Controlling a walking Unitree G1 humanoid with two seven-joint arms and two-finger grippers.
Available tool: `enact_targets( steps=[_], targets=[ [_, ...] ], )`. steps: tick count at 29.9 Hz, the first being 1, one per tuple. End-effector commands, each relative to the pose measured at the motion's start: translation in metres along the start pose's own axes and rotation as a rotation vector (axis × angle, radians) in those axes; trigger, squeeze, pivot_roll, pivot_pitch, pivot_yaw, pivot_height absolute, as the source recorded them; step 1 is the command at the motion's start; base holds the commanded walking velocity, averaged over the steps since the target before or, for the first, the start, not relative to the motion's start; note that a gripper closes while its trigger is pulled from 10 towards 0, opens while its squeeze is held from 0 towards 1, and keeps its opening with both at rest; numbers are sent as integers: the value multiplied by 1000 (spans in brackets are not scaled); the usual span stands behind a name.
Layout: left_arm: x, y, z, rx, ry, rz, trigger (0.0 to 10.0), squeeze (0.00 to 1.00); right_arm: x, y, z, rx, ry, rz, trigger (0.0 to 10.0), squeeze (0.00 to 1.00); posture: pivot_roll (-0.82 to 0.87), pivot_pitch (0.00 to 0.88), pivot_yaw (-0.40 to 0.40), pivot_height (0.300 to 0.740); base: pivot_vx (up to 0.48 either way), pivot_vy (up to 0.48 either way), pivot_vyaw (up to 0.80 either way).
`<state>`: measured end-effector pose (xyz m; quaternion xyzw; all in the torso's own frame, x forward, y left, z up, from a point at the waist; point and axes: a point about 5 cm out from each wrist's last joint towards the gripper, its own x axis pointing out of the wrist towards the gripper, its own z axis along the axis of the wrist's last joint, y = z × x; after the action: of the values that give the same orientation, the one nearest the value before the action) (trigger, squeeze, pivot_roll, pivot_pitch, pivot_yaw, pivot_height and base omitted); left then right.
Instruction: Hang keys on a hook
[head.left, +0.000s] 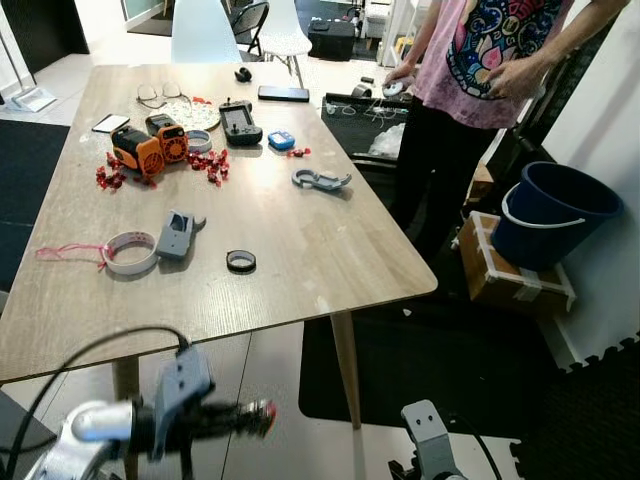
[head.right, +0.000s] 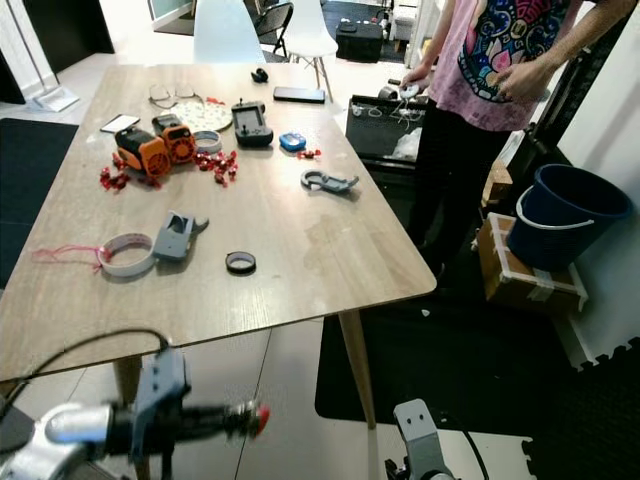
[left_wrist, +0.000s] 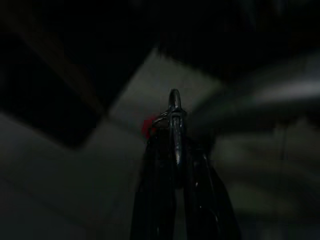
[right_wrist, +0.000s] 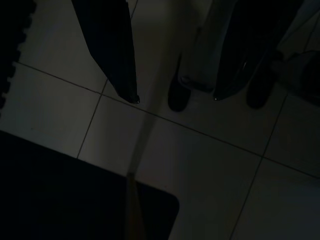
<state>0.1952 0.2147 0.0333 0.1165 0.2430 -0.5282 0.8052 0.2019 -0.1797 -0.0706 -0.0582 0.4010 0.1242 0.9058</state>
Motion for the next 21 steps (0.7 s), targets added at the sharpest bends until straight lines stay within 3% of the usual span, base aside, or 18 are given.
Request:
enact_targets(
  steps=[1,2,3,5,6,7,8,9,10,11,12,13,14,16,19,21],
  targets=[
    [8,-5,-10,-3,4,27,0,0,-2,-2,-6,15,17,-6,10000,0,64,45,-71,740,0,0,0],
    [12,-7,-20,-56,-8,102,0,0,-2,-2,-6,17,16,-8,10000,0,62,45,-68,740,0,0,0],
    [12,-7,-20,-56,-8,102,0,0,-2,-2,-6,17,16,-8,10000,0,62,45,-68,740,0,0,0],
    [16,-4,-46,-202,-2,390,0,0,-2,-2,-6,24,16,-12,10000,0,60,44,-68,740,0,0,0],
    [16,-4,-46,-202,-2,390,0,0,-2,-2,-6,24,16,-12,10000,0,60,44,-68,740,0,0,0],
    [17,-3,-58,-273,9,525,0,0,-2,-2,-7,28,16,-14,10000,0,61,43,-68,740,0,0,0],
    [17,-3,-58,-273,9,525,0,0,-2,-2,-7,28,16,-14,10000,0,61,43,-68,740,0,0,0],
    [15,1,-68,-380,0,730,0,0,-2,-2,-8,31,17,-15,10000,0,59,38,-76,740,0,0,0],
    [15,1,-68,-380,0,730,0,0,-2,-2,-8,31,17,-15,10000,0,59,38,-76,740,0,0,0],
    [11,5,-76,-484,-11,926,2824,0,-3,-2,-9,33,19,-16,10000,0,61,35,-79,740,0,0,0],
    [7,5,-84,-593,-22,1086,10000,0,-3,-1,-10,36,21,-17,10000,0,59,32,-80,740,0,0,0],
    [7,5,-84,-593,-22,1086,10000,0,-3,-1,-10,36,21,-17,10000,0,59,32,-80,740,0,0,0],
    [5,4,-91,-683,-28,1189,10000,0,-3,-1,-11,39,23,-18,10000,0,59,31,-79,740,0,0,0],
    [8,-2,-99,-765,1,1230,10000,0,-4,1,-13,50,26,-20,10000,0,55,28,-67,740,0,0,0],
    [13,-6,-103,-776,53,1227,10000,0,-4,2,-14,58,27,-23,10000,0,53,26,-58,740,0,0,0],
    [19,-8,-101,-720,69,1187,10000,0,-4,4,-16,69,27,-25,10000,0,54,26,-46,740,0,0,0]
  ],
)
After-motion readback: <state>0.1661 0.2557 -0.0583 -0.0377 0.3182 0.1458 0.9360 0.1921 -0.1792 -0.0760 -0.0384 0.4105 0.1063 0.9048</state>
